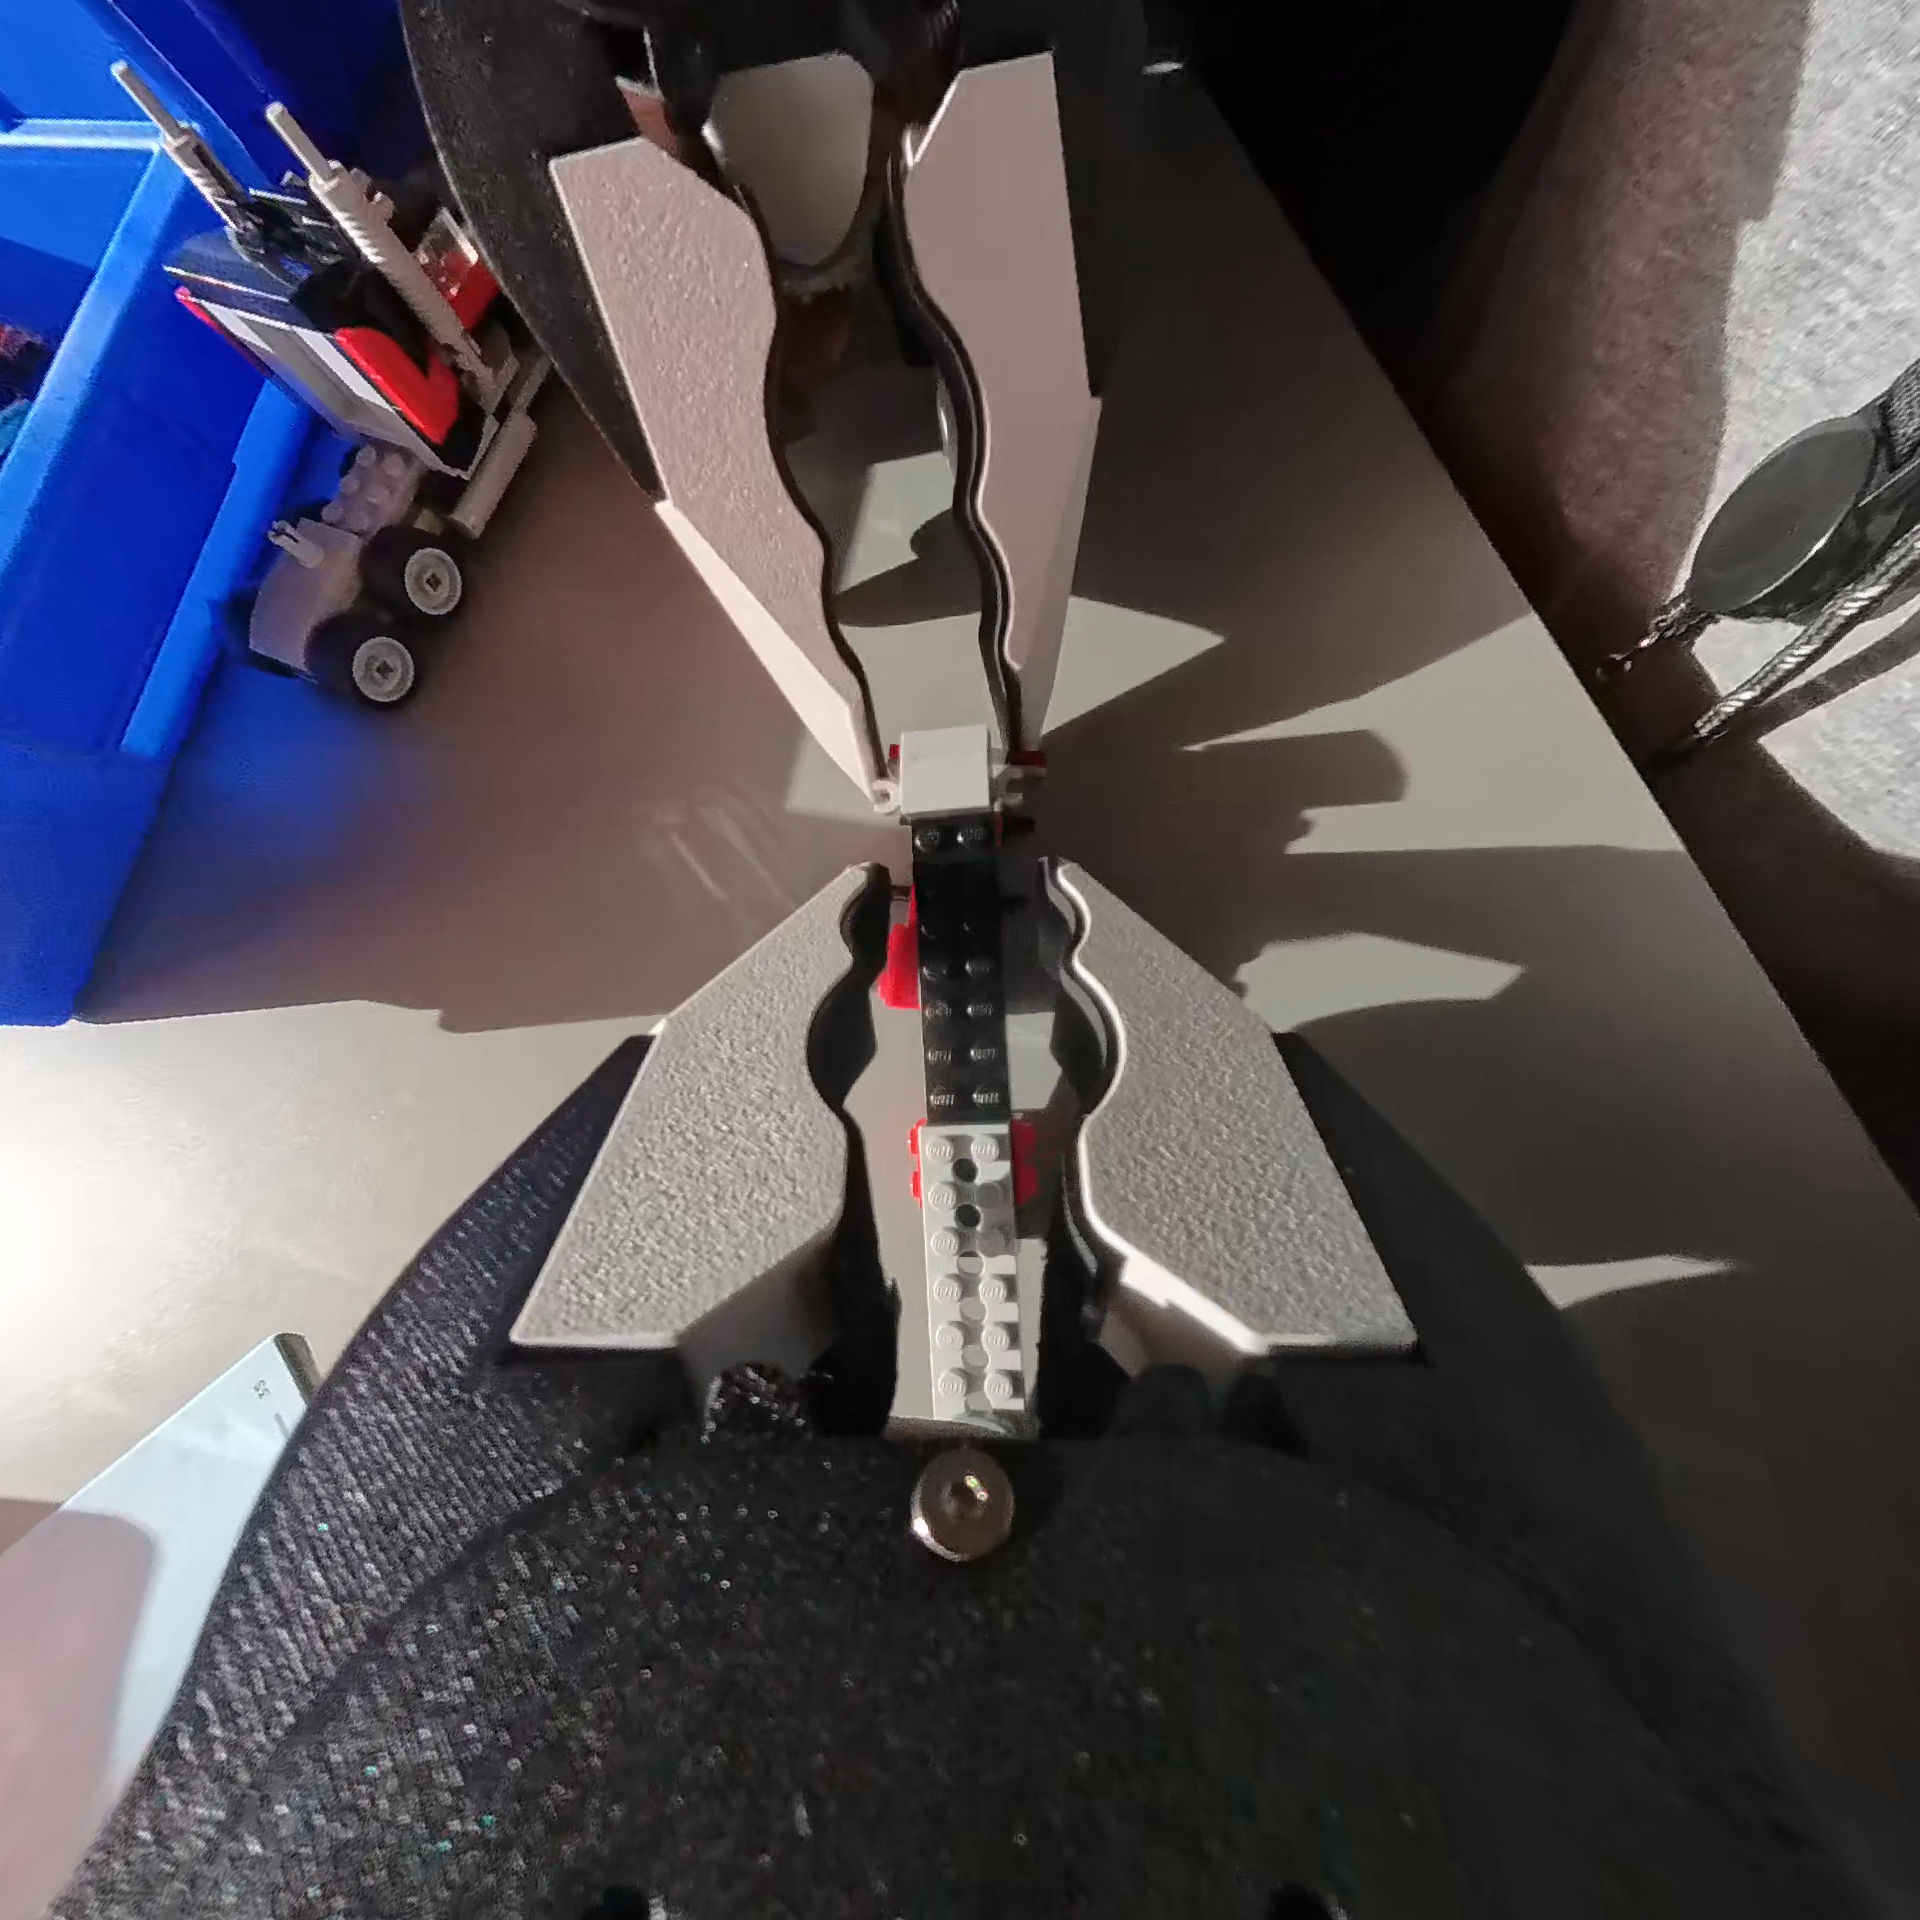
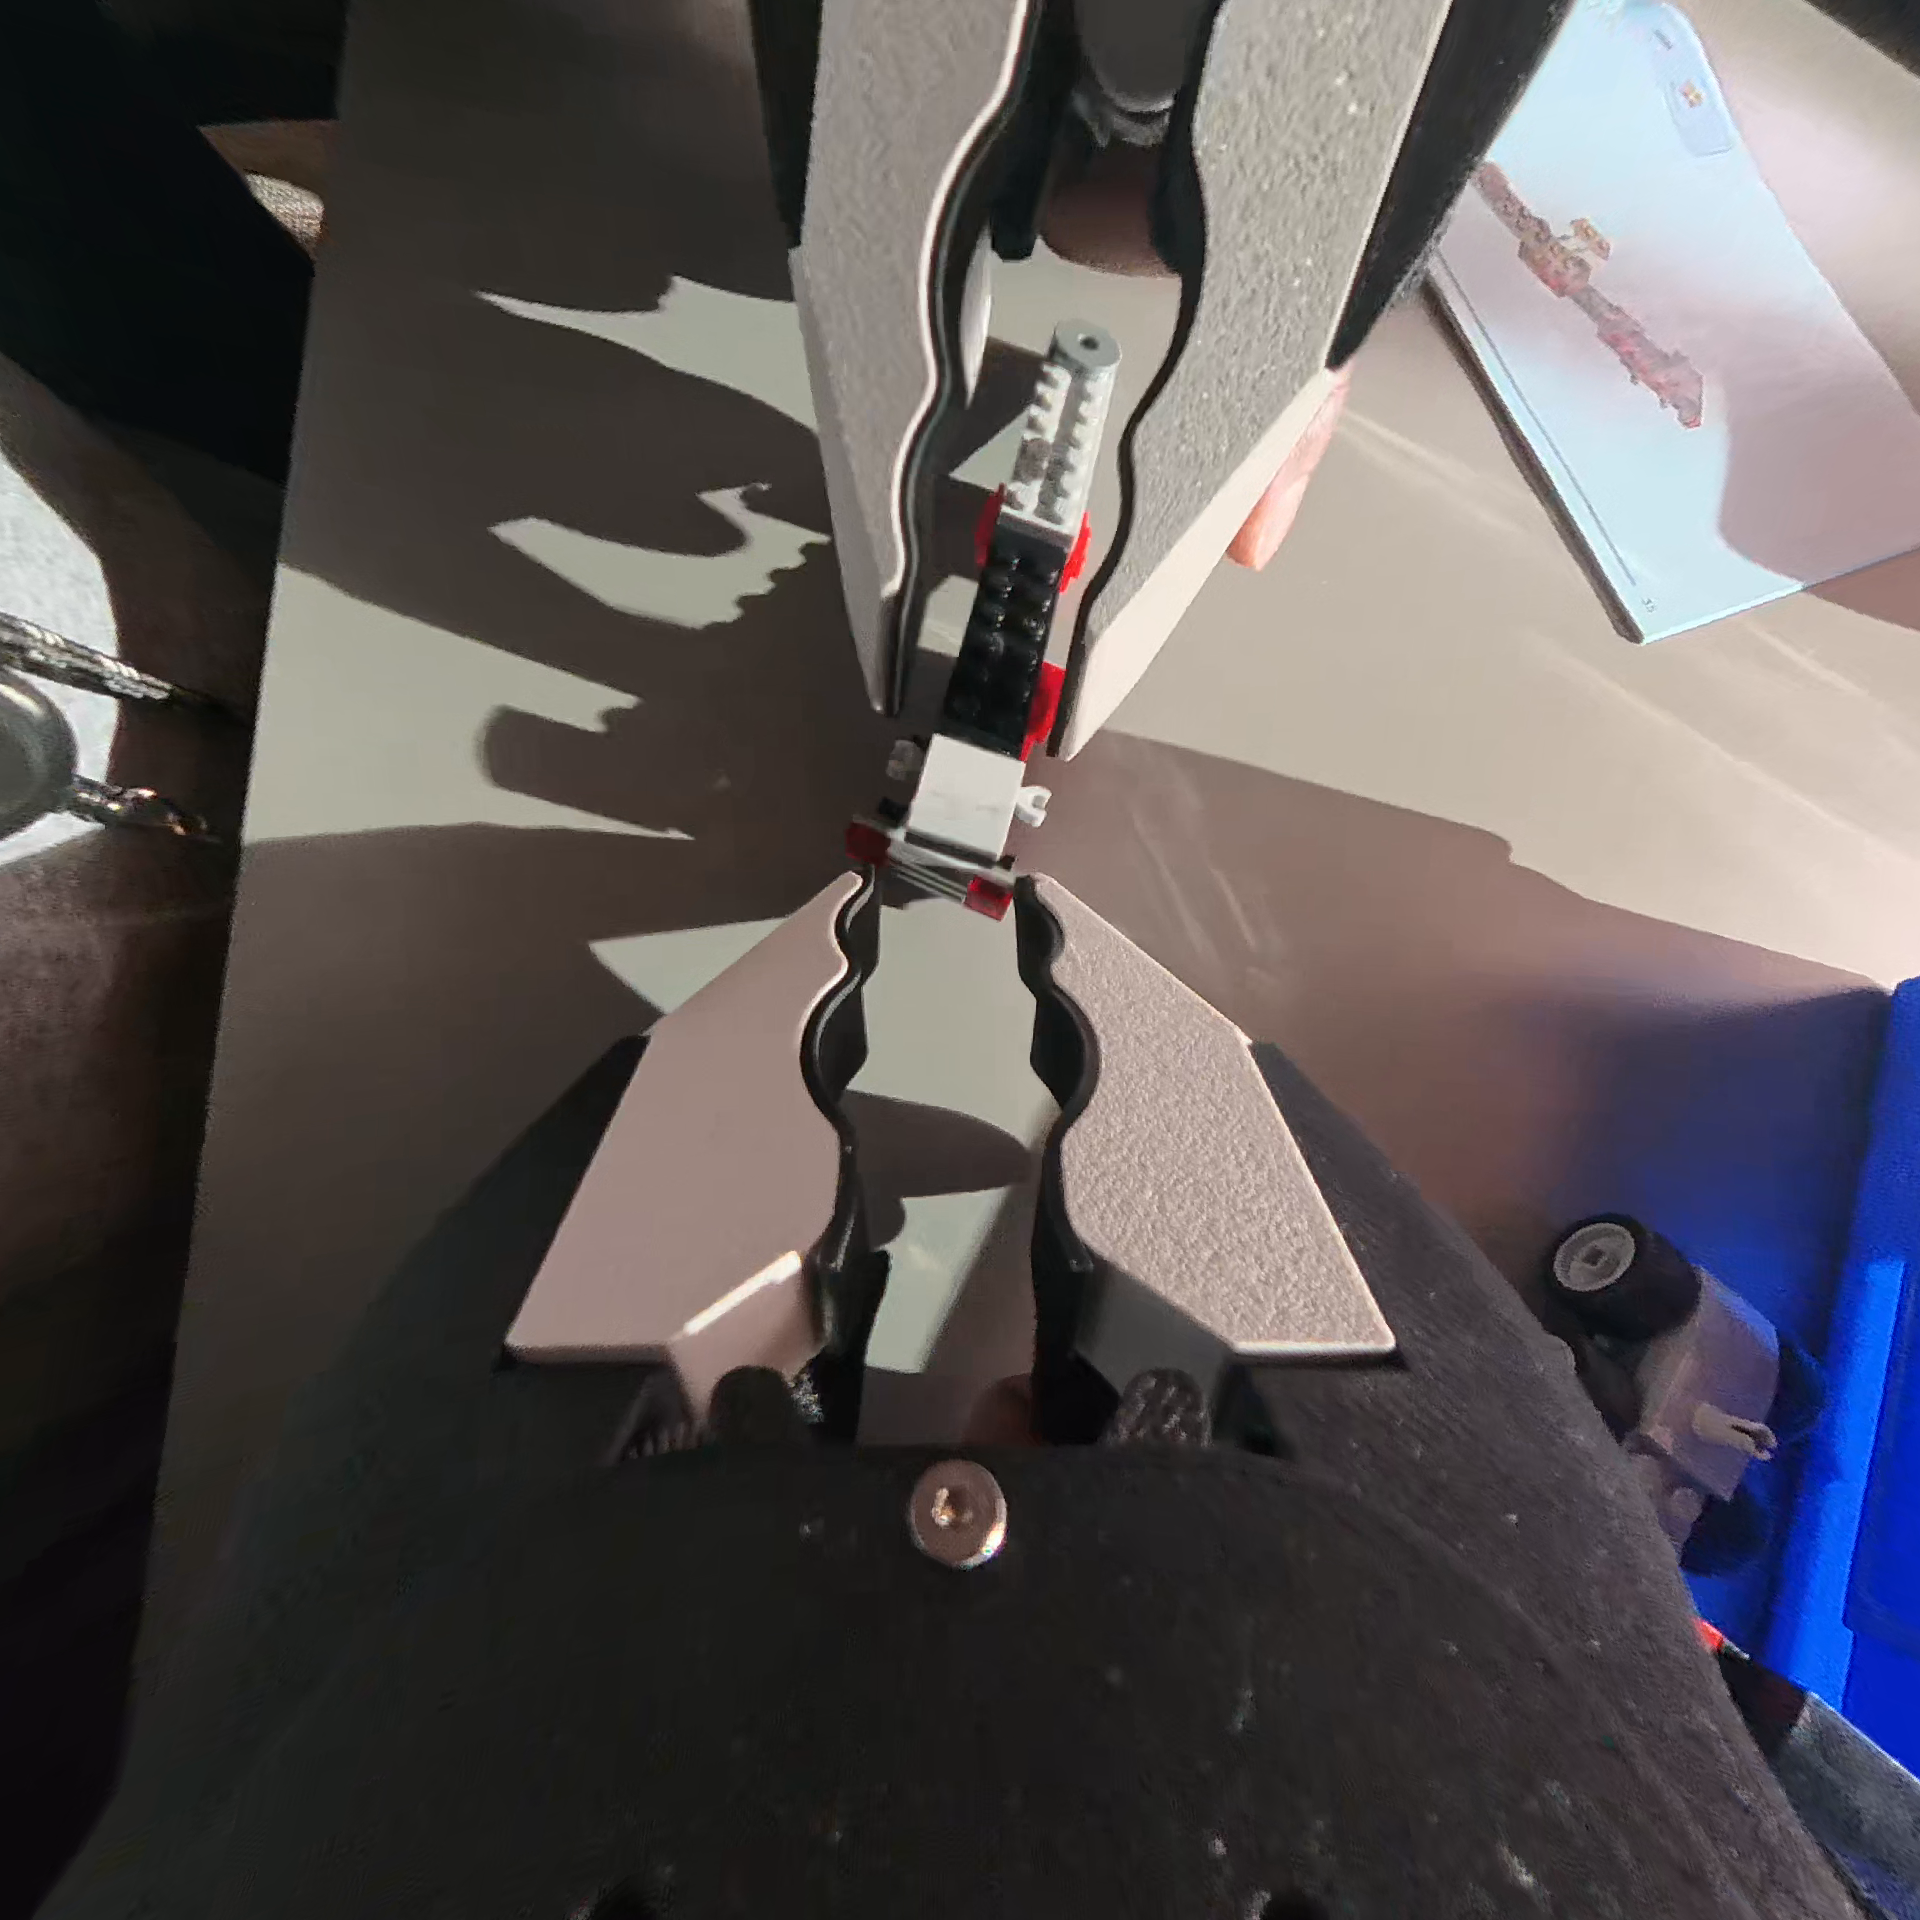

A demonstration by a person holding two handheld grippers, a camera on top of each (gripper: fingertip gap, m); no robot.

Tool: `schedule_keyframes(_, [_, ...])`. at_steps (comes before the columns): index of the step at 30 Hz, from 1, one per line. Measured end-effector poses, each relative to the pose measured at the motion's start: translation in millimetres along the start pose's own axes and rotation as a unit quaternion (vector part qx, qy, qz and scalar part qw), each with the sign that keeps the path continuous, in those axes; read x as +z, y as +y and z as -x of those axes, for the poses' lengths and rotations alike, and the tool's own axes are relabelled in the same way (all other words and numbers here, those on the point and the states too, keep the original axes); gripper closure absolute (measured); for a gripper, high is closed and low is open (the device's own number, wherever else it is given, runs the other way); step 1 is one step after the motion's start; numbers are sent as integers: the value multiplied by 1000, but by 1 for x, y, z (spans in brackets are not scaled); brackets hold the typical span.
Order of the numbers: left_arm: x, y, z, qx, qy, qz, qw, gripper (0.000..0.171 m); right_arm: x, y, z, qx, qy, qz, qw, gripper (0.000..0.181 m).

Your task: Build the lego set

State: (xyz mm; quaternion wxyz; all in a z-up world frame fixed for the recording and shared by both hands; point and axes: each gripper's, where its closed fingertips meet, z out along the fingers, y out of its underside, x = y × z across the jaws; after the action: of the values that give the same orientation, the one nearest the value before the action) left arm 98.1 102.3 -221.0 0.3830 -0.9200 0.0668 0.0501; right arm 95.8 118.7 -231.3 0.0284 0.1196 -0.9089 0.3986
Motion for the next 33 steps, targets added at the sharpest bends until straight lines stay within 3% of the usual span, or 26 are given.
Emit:
schedule_keyframes(11, [9,8,7,21,2,56,998,148,0,0,-3,12,-3,-2,1000,153])
schedule_keyframes(17, [8,10,8,1,14,57,998,148,-1,-1,-5,15,-1,-4,1000,151])
schedule_keyframes(22, [5,11,11,-38,23,39,998,149,-3,-2,-12,-1,25,-15,1000,138])
schedule_keyframes(30, [-2,8,15,-98,52,-10,994,152,-10,-17,-21,-133,96,-75,984,128])
schedule_keyframes(33, [-3,7,15,-114,62,-23,991,152,-3,-16,-17,-211,110,-64,969,128])
